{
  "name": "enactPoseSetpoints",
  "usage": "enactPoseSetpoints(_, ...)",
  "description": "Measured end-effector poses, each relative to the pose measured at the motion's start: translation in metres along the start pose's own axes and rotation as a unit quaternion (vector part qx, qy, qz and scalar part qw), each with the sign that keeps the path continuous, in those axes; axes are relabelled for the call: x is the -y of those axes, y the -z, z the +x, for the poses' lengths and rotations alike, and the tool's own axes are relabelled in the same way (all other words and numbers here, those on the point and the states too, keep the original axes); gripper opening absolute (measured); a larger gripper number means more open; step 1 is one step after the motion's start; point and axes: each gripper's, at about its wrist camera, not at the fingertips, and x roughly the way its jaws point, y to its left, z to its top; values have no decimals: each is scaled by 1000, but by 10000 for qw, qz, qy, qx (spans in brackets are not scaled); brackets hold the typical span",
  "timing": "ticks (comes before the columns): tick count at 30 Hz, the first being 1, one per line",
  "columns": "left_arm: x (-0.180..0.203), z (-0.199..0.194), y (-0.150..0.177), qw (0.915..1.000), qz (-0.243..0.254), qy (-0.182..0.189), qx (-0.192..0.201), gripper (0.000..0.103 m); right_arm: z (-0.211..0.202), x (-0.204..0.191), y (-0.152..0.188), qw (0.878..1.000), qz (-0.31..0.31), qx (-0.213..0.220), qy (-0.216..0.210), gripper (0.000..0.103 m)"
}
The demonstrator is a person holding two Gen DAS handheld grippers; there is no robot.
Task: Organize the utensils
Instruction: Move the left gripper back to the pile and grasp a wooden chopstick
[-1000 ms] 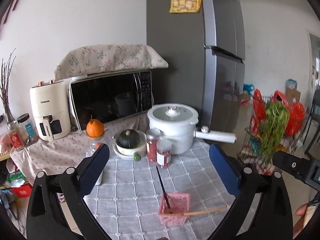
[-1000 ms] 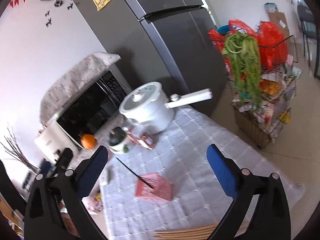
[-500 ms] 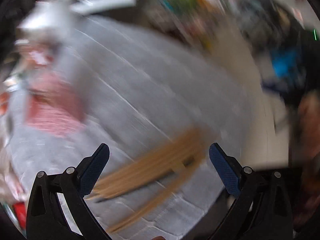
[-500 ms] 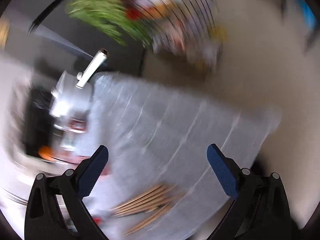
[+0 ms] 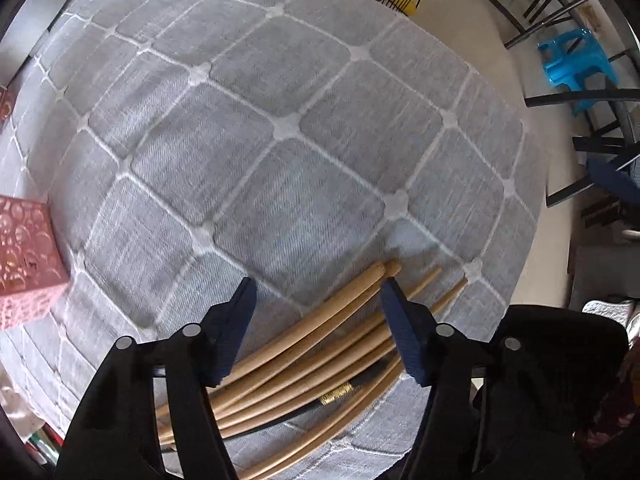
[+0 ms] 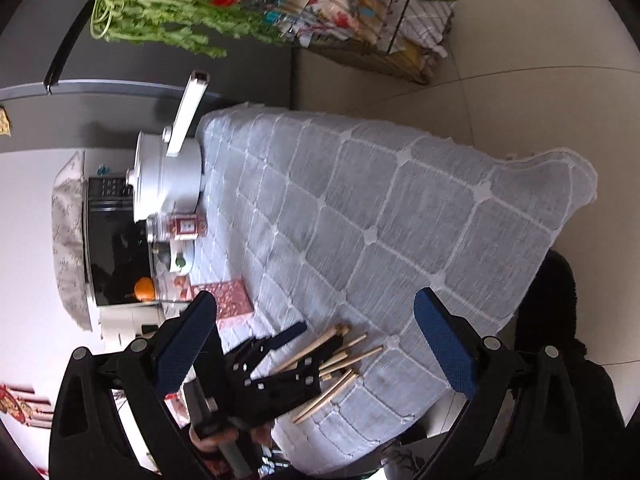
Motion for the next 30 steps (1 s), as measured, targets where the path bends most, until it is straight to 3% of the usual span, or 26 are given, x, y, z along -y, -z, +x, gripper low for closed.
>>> enactPoseSetpoints(6,-21,-8,1,9998,62,-171,128,48,22,-3,17,9989,-151,-406,175,96)
enactPoseSetpoints(8,-27,-8,9,9992,-11,-331,215,32,33,0,23,9979,-103,-615,176,96)
enactPoseSetpoints(9,-34,-10,13,9990,-156,-290,307,30,38,3,26,9975,-53,-673,193,96)
enactPoseSetpoints(12,-41,-14,17,9981,-369,-66,482,26,52,7,33,9968,53,-736,301,96)
enactPoseSetpoints(15,-49,-20,26,9965,-466,311,619,20,64,4,38,9960,131,-877,144,96)
enactPoseSetpoints(19,-64,-15,27,9915,-740,857,648,28,65,-5,38,9965,112,-827,30,96)
enactPoseSetpoints(23,-66,-16,24,9937,-677,462,769,21,66,-3,36,9966,137,-807,133,96)
enactPoseSetpoints(27,-53,-22,24,9907,-865,498,925,19,68,3,35,9961,268,-828,162,96)
enactPoseSetpoints(30,-41,-23,29,9893,-873,267,1137,11,67,4,34,9966,328,-730,195,96)
